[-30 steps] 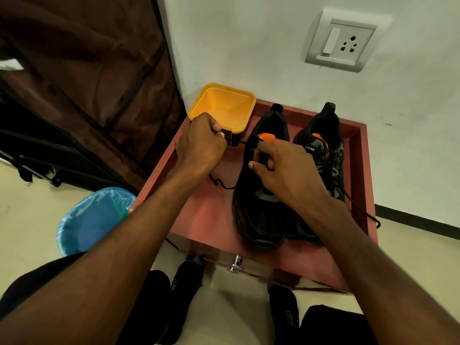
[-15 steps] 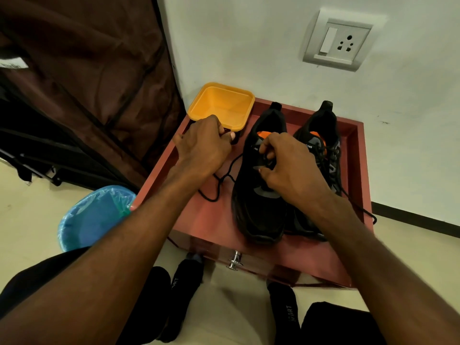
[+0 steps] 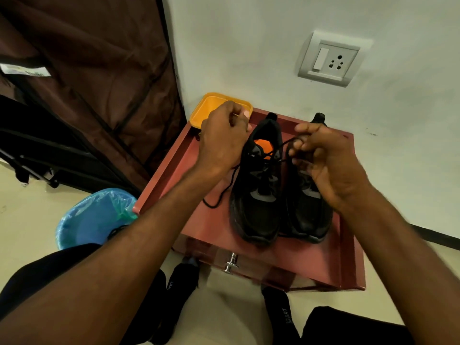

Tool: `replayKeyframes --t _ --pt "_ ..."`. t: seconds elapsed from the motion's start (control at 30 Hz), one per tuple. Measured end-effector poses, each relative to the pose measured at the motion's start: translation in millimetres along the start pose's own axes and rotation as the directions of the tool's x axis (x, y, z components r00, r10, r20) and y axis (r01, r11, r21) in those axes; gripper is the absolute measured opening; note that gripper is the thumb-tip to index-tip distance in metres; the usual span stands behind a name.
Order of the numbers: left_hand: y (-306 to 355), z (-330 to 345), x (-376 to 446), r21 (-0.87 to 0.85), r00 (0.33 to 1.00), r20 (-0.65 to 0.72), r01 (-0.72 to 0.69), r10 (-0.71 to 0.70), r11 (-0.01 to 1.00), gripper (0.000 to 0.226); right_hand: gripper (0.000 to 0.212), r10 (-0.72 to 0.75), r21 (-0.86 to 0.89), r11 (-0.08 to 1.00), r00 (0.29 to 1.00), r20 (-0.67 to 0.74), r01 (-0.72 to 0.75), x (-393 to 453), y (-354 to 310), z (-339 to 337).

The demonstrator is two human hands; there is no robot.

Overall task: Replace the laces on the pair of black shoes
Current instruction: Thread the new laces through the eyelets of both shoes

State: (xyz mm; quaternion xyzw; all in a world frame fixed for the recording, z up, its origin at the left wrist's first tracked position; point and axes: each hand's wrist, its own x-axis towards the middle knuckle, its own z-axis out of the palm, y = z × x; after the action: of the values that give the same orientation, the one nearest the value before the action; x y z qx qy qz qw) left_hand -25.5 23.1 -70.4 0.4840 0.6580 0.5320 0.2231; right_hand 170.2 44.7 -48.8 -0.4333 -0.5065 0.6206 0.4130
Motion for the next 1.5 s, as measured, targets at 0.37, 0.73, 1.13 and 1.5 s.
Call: replayKeyframes --t 0.37,0.73,1.13,1.5 --pt "38.1 12.8 -19.4 -0.356 0.903 0.426 0.103 0.062 0.929 0.033 0.015 -0.151 -0.086 0.983 0.981 0.122 0.162 -8.3 -15.6 -10.0" --pt "-5.7 -6.7 -10.2 0.752 0.966 0.128 0.052 -0.223 0.657 0.011 0.009 -0.167 -0.175 0.975 0.967 -0.19 0.134 4.4 -3.1 -17.7" --pt "-6.6 4.7 -0.9 0.29 0.946 0.309 0.006 -0.1 0.957 0.026 0.007 -0.207 -0.316 0.938 0.961 -0.184 0.142 16.5 18.6 -15.3" --pt "-1.1 17.0 -5.1 0.034 0.938 0.344 0.023 -0.033 0.999 0.008 0.013 -0.252 -0.403 0.887 0.968 -0.013 0.225 12.6 19.9 0.3"
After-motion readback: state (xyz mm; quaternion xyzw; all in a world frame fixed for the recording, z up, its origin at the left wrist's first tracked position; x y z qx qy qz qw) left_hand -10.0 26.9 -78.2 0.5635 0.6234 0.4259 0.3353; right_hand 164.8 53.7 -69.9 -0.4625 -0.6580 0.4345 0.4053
